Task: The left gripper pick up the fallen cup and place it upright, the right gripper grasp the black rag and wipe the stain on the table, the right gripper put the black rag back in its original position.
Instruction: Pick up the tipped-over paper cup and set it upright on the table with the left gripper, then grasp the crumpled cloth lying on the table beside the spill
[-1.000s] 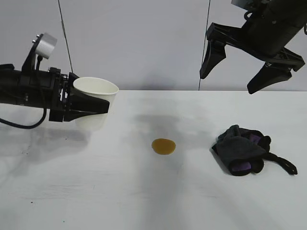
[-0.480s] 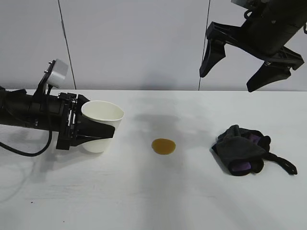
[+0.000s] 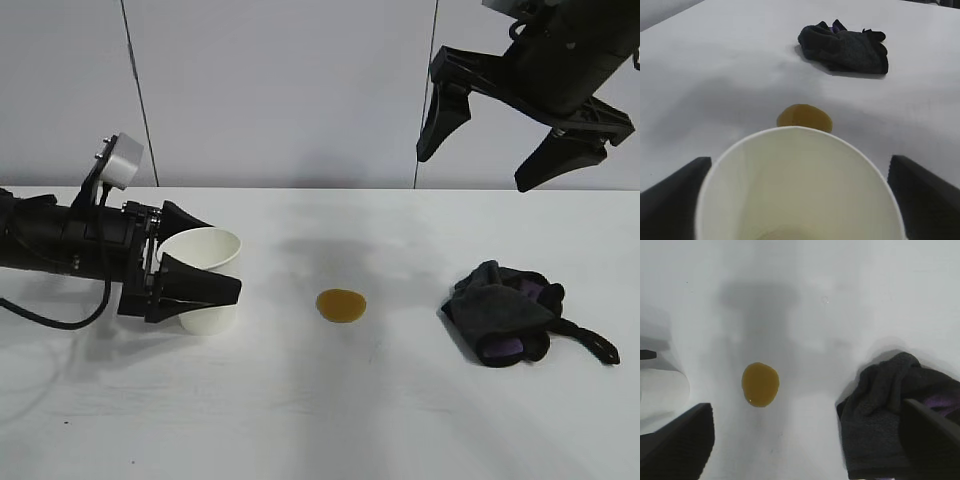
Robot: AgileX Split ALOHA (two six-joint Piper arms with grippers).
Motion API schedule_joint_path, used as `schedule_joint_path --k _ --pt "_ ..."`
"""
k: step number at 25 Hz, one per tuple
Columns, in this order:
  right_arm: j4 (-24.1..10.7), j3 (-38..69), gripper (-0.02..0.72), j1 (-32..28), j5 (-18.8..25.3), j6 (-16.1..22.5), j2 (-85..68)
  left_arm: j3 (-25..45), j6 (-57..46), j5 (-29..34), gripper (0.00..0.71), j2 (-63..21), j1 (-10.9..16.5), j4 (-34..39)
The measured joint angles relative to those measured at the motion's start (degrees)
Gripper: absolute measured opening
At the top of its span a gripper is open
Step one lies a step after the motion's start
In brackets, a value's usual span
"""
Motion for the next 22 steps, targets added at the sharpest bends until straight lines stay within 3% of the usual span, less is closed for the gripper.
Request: schedule_joint_path --k 5,8,10,17,19,22 --pt "0.0 0.0 0.694 0.0 0.0 0.0 0.0 0.0 -22.35 -15.43 0.693 -11.71 -0.13 2.7" --pt "0.0 0.0 0.694 0.0 0.0 0.0 0.0 -0.13 -43.02 -25.6 0.693 -17.94 -0.28 10.48" --pt "-0.06 0.0 0.694 0.0 0.0 0.0 0.0 -1.33 -59.93 -29.01 0.693 -20.77 -0.42 20.12" --pt "-0.63 0.0 0.694 0.0 0.0 0.0 0.0 -11.89 -105.01 -23.14 0.694 -22.31 -6.01 62.26" --pt "-0.8 0.0 0.694 0.0 0.06 0.0 0.0 -14.37 -111.63 -21.69 0.694 -22.31 -6.66 67.74" --pt "-1.5 0.0 0.694 0.0 2.06 0.21 0.0 -15.33 -114.82 -20.75 0.694 -22.31 -6.66 68.91"
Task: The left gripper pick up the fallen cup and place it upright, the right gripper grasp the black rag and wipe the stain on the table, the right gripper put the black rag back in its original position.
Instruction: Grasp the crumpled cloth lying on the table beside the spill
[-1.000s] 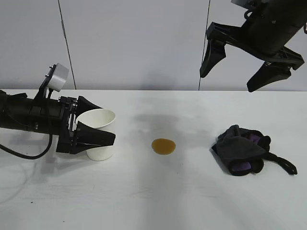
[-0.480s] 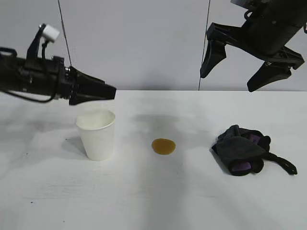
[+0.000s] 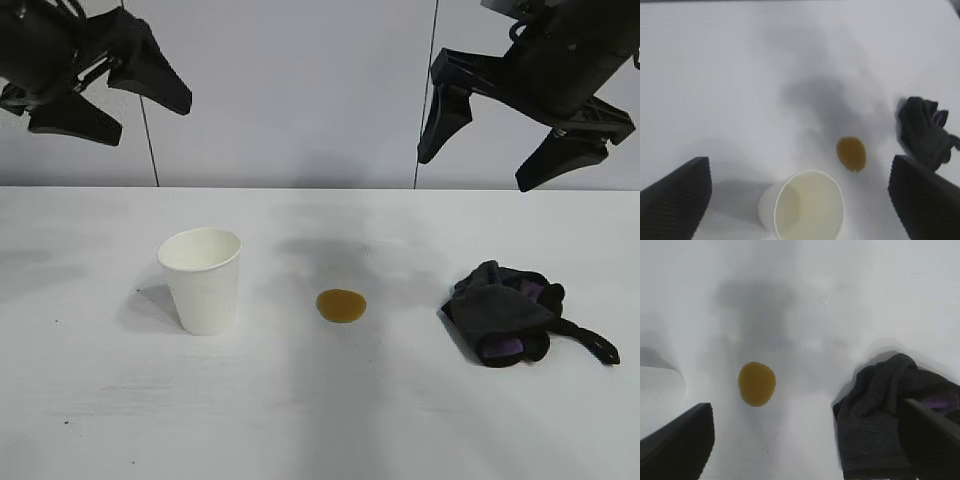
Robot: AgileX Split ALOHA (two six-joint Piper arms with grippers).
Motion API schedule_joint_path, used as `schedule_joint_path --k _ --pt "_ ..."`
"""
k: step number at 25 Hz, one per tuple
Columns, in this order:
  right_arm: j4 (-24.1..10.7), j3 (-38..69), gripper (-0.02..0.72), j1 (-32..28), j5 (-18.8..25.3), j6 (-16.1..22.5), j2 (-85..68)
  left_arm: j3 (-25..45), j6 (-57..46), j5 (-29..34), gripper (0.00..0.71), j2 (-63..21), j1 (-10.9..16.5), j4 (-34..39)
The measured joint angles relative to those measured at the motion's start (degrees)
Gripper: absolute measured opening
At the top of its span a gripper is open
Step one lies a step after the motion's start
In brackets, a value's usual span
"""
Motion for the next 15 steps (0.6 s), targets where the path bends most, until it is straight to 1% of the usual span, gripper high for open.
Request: schedule_joint_path --k 1,3,4,6,7,9,10,13,15 --pt "-0.77 0.0 0.694 0.0 1.01 0.45 0.0 0.0 -0.37 0.28 0.694 0.0 0.0 -0.06" --pt "-3.72 0.0 0.694 0.0 2.19 2.19 0.0 0.0 -0.64 0.34 0.694 0.05 0.0 -0.99" --pt "-6.0 0.0 0.694 0.0 2.46 3.4 0.0 0.0 -0.64 0.34 0.694 0.05 0.0 -1.68" --pt "-10.85 0.0 0.694 0.0 2.6 7.19 0.2 0.0 -0.64 0.34 0.694 0.05 0.0 -2.88" --pt "-12.6 0.0 0.694 -0.15 3.04 8.87 0.39 0.0 -0.64 0.34 0.694 0.05 0.0 -3.48" --pt "-15.51 0.14 0.694 -0.2 3.92 10.68 1.44 0.0 -0.64 0.34 0.694 0.05 0.0 -4.67" --pt "-16.24 0.5 0.692 -0.33 3.85 11.2 2.19 0.0 -0.64 0.34 0.694 0.05 0.0 -4.92" --pt "-16.24 2.7 0.67 -0.61 2.64 11.83 4.76 0.0 -0.64 0.34 0.694 0.05 0.0 -5.25" --pt "-16.24 4.46 0.665 -0.61 1.0 11.83 6.67 0.0 -0.64 0.34 0.694 0.05 0.0 -5.25"
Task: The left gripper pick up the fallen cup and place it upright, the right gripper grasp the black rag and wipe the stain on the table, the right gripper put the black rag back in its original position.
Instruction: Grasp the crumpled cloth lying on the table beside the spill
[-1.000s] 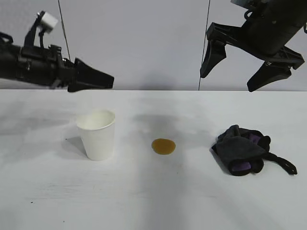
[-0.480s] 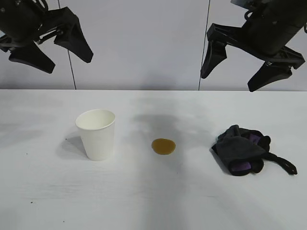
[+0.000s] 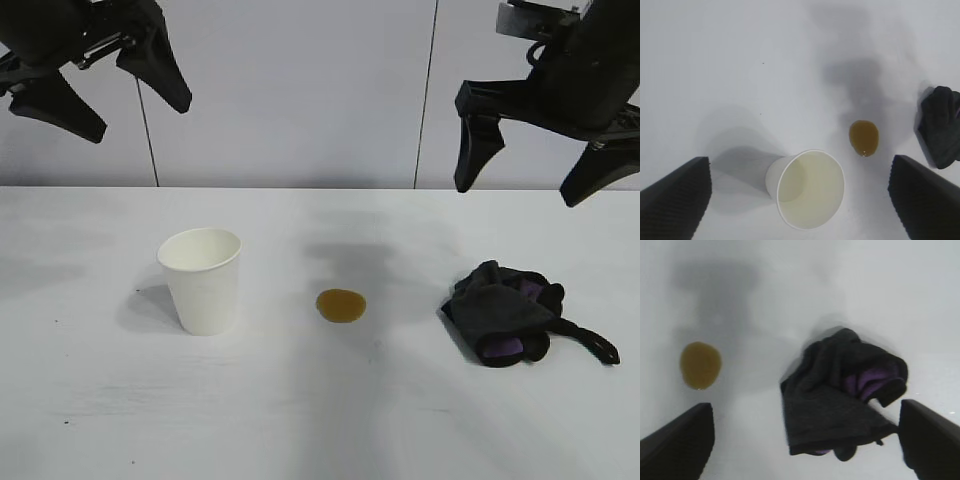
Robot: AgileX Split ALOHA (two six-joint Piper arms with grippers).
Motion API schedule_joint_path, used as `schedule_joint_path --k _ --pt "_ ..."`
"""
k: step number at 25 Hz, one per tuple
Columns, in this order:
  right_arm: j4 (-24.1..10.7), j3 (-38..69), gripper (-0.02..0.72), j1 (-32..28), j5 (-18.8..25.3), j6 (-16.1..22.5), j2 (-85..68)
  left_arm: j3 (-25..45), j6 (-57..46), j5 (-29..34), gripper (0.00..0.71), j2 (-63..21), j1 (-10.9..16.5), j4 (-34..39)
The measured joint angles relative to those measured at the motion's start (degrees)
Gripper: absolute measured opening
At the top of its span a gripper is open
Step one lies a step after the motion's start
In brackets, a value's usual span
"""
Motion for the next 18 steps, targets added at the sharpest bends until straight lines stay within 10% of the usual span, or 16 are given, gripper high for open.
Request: schedule_joint_path --k 4,13,18 --pt "1.13 1.96 0.642 0.0 -5.18 0.78 3.8 0.0 0.0 0.0 0.694 0.0 0.0 0.0" --pt "2.14 2.02 0.115 0.0 -11.08 4.56 8.45 0.0 0.0 0.0 0.694 0.0 0.0 -0.21" --pt "2.86 1.51 0.04 0.0 -10.8 4.56 8.28 0.0 0.0 0.0 0.694 0.0 0.0 -0.21"
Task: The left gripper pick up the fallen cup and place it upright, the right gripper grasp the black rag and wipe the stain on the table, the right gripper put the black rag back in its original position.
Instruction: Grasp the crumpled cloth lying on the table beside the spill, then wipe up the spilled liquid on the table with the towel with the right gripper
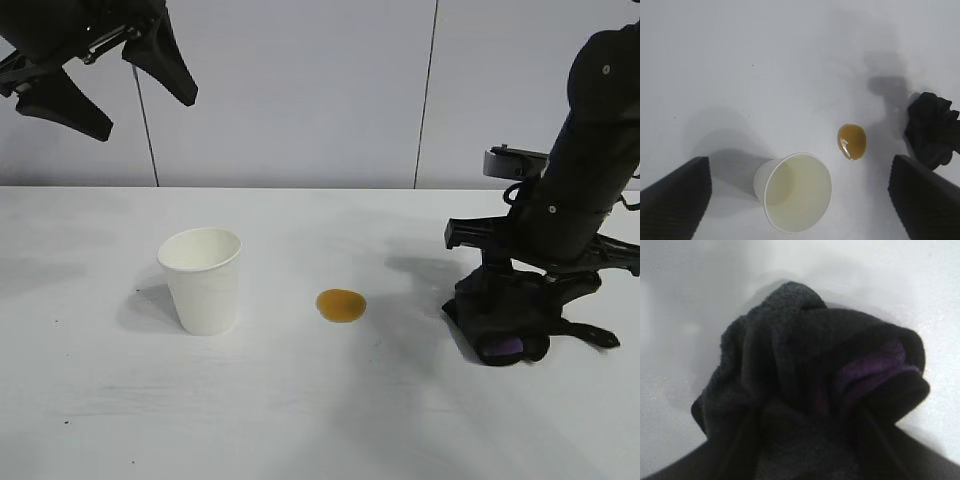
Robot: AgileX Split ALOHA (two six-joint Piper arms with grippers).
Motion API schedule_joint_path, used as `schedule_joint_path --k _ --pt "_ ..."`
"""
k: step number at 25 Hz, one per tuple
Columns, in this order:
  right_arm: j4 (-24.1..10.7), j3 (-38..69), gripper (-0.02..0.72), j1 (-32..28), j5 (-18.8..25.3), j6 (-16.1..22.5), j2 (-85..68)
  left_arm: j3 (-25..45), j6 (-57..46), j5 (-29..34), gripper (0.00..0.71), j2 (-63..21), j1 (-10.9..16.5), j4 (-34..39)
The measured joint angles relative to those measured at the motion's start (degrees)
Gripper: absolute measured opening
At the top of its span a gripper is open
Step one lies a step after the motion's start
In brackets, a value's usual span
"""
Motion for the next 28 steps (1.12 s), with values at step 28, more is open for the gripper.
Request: schedule_joint_path --k 28 --pt "13.53 -12.72 0.034 16.62 -3.56 -7.54 9.9 0.0 0.0 1.14 0.694 0.0 0.0 0.24"
